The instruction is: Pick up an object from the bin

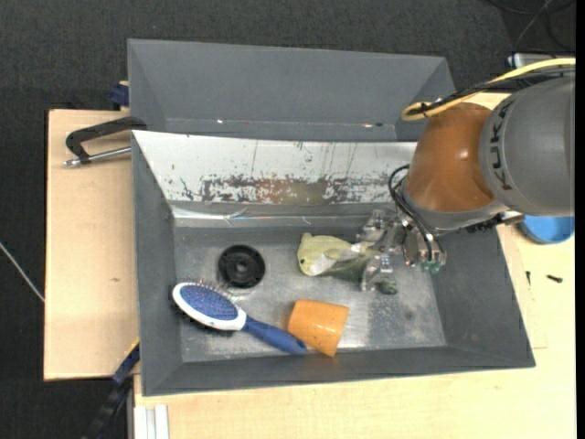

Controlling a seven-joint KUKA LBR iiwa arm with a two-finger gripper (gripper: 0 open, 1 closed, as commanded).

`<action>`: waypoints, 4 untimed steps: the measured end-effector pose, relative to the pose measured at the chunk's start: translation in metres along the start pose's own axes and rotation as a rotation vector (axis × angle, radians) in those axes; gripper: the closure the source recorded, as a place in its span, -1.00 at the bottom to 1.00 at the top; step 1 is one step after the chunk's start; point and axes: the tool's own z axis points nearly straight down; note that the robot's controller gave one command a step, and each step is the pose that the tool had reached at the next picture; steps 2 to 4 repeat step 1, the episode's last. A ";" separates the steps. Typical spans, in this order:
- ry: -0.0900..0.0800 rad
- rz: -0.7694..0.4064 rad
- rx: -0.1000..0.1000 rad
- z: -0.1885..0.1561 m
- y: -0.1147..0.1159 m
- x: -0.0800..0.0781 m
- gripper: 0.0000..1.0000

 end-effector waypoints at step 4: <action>-0.002 0.015 0.000 -0.162 0.001 0.029 1.00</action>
Offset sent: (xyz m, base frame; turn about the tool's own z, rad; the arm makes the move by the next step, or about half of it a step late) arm -0.0324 0.0021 0.1562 0.0152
